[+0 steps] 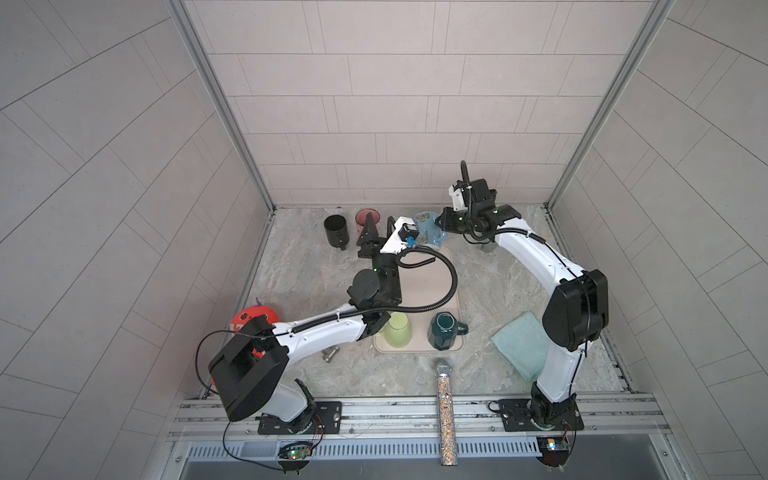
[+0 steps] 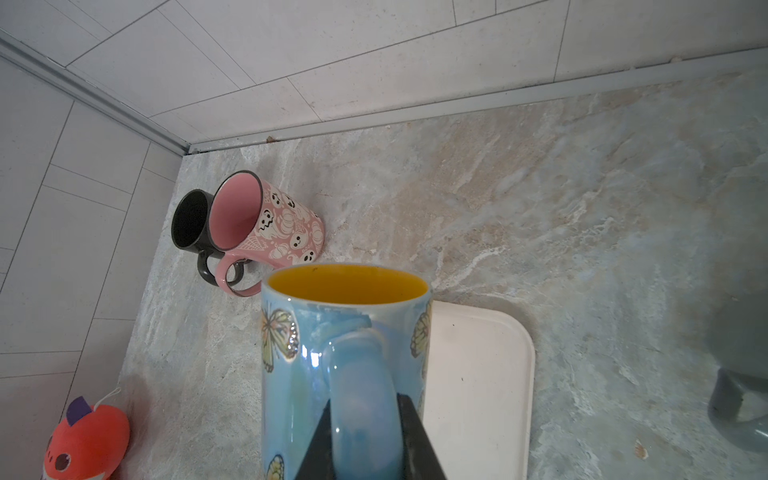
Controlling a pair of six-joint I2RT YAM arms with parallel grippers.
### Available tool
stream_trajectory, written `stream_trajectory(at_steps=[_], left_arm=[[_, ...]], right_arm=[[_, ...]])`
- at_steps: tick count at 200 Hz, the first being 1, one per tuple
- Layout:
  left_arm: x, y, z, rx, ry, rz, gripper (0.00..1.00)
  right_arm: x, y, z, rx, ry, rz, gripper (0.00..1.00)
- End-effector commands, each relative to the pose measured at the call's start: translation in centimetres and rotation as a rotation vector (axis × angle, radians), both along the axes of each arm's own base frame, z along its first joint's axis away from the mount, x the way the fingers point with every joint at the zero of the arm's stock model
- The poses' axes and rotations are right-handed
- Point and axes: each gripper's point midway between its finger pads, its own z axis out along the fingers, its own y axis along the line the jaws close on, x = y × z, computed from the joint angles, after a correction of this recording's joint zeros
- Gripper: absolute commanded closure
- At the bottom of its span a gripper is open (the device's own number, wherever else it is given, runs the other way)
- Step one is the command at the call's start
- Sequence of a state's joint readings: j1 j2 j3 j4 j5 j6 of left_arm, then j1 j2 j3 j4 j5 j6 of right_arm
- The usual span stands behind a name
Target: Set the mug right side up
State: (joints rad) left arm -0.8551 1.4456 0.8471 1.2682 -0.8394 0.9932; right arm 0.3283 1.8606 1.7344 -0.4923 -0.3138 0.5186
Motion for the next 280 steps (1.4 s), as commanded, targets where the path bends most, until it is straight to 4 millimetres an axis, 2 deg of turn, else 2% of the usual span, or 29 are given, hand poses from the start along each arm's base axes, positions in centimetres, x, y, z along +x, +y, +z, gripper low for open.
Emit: stream_trajectory(at_steps=[1, 33, 50, 67, 92, 134, 205, 244, 280], left_arm=[[-0.4, 2.8, 1.0, -0.131, 0.001, 0.029, 0.38], [0.2, 6.4, 1.0, -0.293, 0.104, -0.020, 0.38], [0.3, 8.5, 1.2, -0.402, 0.147, -0.064, 0.39], [0.1, 9.6, 1.6, -0.430, 0.165, -0.067, 0.39], [0.6, 9.6, 1.8, -0.465, 0.225, -0.103, 0.39], [2.0, 10.0, 0.8, -0.575, 0.324, -0.176, 0.39], [4.5, 10.3, -2.2, -0.788, 0.519, -0.318, 0.39], [5.3, 10.9, -2.9, -0.824, 0.535, -0.327, 0.39], [5.7, 11.2, -3.4, -0.839, 0.538, -0.323, 0.39]], right_arm=[[2.5, 1.4, 5.6, 0.080, -0.214, 0.026, 1.00], [4.1, 2.4, 5.5, 0.086, -0.290, 0.056, 1.00], [4.9, 3.6, 5.3, 0.091, -0.345, 0.092, 1.00], [5.5, 5.2, 4.8, 0.078, -0.401, 0.137, 1.00], [6.3, 7.2, 4.3, 0.101, -0.489, 0.180, 1.00], [7.8, 8.2, 3.9, 0.128, -0.619, 0.194, 1.00], [10.1, 8.6, 1.8, 0.096, -0.715, 0.174, 1.00], [11.1, 8.7, 0.3, 0.088, -0.738, 0.158, 1.00], [11.6, 7.9, -0.4, 0.051, -0.766, 0.114, 1.00]])
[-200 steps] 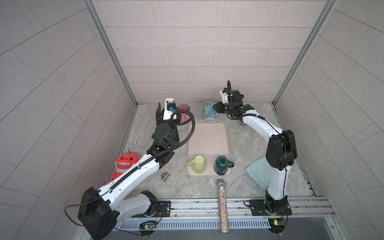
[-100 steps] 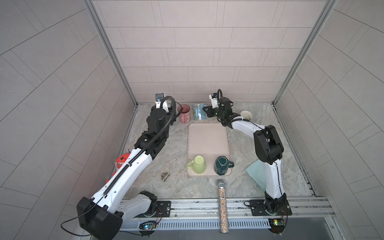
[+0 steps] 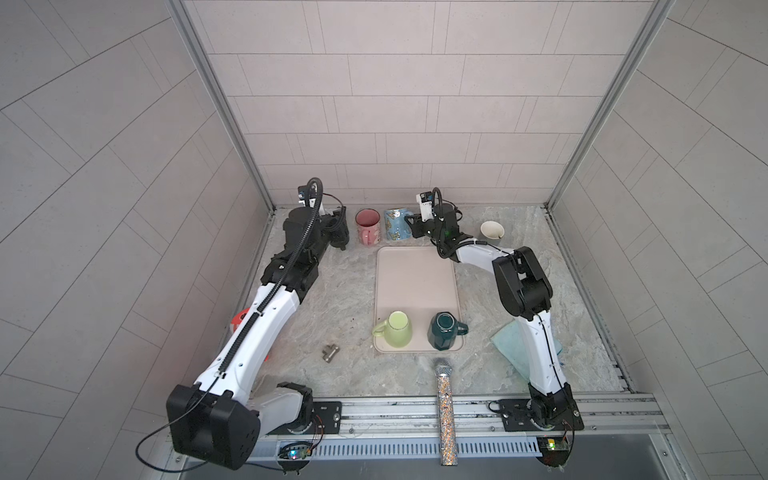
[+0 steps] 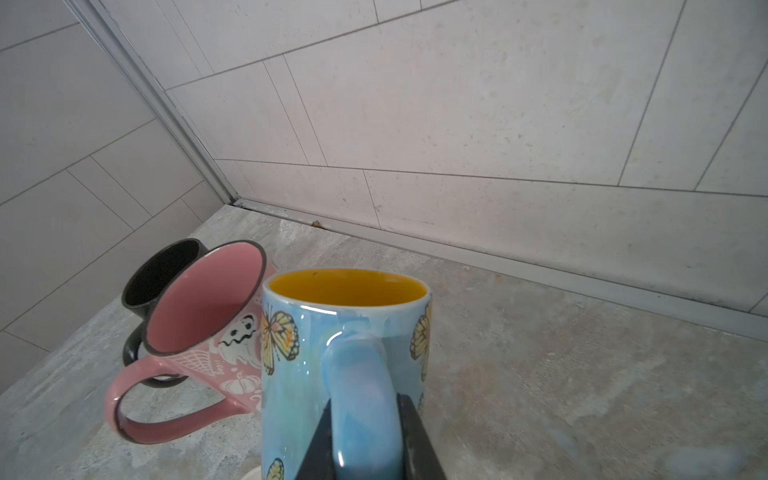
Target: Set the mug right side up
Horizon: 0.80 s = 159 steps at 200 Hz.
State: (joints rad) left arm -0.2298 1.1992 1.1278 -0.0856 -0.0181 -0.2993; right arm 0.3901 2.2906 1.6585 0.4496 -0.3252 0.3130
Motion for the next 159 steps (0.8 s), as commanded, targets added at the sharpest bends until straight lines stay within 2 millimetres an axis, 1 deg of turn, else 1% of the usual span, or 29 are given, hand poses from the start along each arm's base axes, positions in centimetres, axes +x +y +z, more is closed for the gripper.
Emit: stream_trajectory(at_steps=[1, 23, 41, 88, 159], left_arm=[[0.2, -0.2, 0.8, -0.038, -0.017, -0.019, 0.39], [0.6, -0.1, 0.5, -0.047, -0.013, -0.016, 0.39], [0.8, -0.1, 0.2, -0.054, -0.009, -0.017, 0.38], [1.3, 0.1, -0.3, -0.059, -0.010, -0.010, 0.39], [1.5, 0.3, -1.2, -0.064, -0.004, -0.003, 0.39]], right_arm=[[1.1, -0.2, 8.3, 0.077, -0.254, -0.035, 1.00], [1.3, -0.5, 7.8, 0.068, -0.262, -0.058, 1.00], [1.3, -0.7, 6.9, 0.058, -0.261, -0.070, 1.00], [0.7, -1.3, 5.1, -0.007, -0.281, -0.112, 1.00], [0.3, -1.9, 3.6, -0.059, -0.330, -0.175, 1.00]])
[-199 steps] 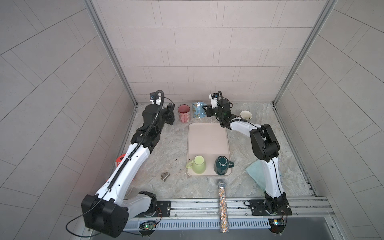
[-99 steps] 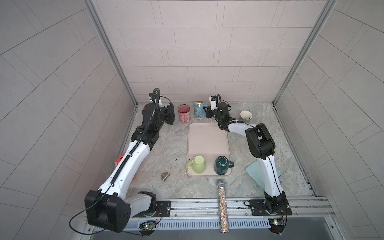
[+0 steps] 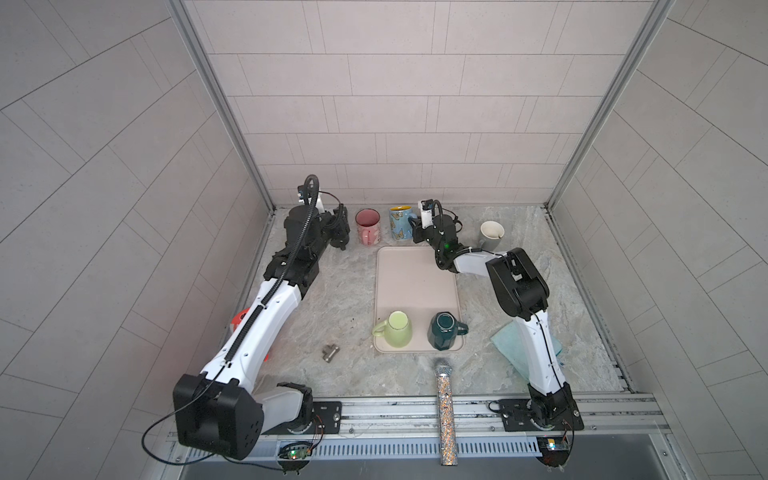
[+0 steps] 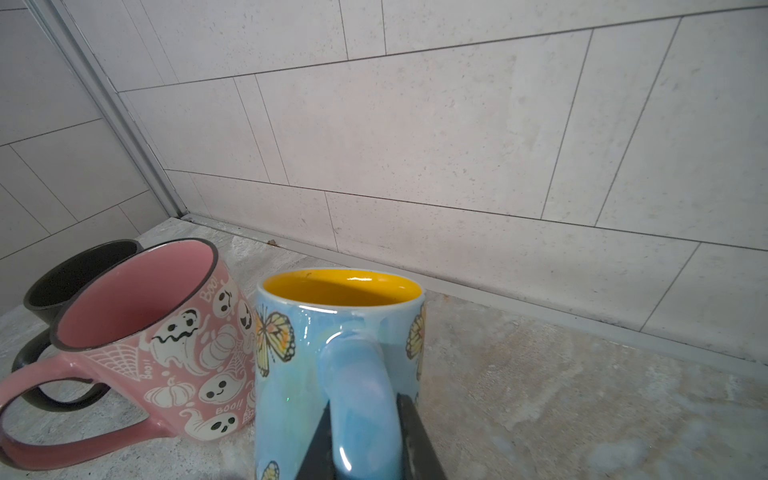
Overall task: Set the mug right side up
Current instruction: 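Lower the blue mug onto the table, open the right gripper and withdraw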
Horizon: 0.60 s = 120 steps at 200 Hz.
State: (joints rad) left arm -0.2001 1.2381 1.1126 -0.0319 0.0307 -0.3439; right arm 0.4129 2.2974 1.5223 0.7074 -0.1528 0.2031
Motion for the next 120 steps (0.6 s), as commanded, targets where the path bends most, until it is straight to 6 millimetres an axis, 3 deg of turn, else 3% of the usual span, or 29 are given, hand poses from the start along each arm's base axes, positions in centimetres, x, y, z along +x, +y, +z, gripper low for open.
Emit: stream_trajectory(at_steps=[1, 120], left_arm=[[0.2, 0.2, -0.1, -0.010, -0.013, 0.004, 0.39], [0.6, 0.1, -1.2, -0.006, -0.008, -0.006, 0.39]], right_arm=[[0.2, -0.3, 4.2, 0.015, -0.159, -0.045, 1.00], [-0.6, -1.6, 1.4, -0.040, -0.216, -0.175, 1.00]])
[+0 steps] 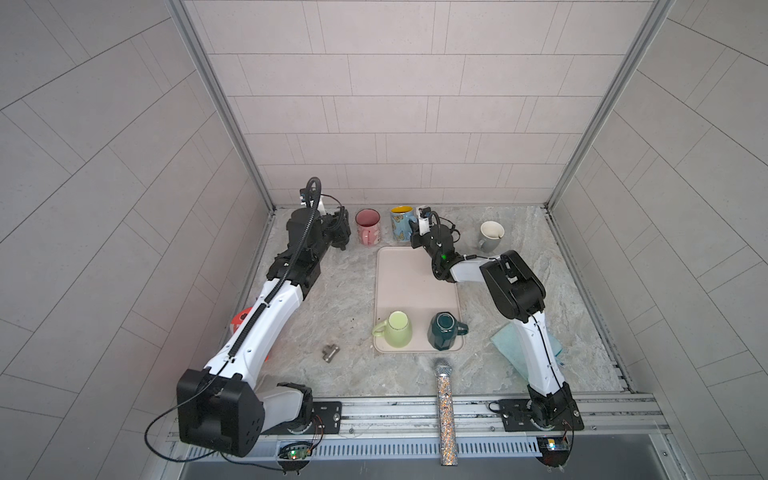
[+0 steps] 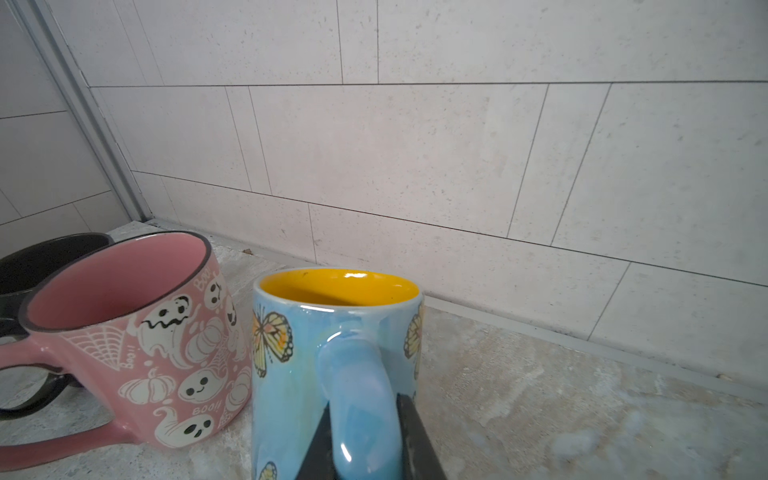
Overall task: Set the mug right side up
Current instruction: 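Lower the blue mug onto the table, open the right gripper and withdraw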
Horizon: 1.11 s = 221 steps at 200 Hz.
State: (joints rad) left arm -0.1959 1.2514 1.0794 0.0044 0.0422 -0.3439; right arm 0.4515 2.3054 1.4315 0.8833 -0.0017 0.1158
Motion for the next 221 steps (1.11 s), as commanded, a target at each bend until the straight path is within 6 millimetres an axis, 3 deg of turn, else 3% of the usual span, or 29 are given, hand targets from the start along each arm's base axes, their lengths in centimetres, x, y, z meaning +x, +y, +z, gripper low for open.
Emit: stream_trajectory(at_steps=[1, 105, 145, 221], left_arm=[[0.2, 0.2, 0.1, -0.005, -0.017, 0.001, 0.39], [0.2, 0.2, -0.2, -0.010, -0.022, -0.005, 0.39], [0.1, 0.2, -0.1, -0.009, -0.025, -0.004, 0.39], [-0.3, 0.3, 0.2, -0.011, -0.038, -0.004, 0.39]], right_arm=[[0.3, -1.1, 1.8, 0.023, -0.111, -0.069, 1.00], [-0.5, -0.6, 0.4, -0.003, -0.099, -0.070, 1.00], [-0.7, -0.5, 0.3, -0.008, -0.096, -0.060, 0.85], [-1.3, -0.7, 0.1, -0.034, -0.084, -0.055, 0.70]])
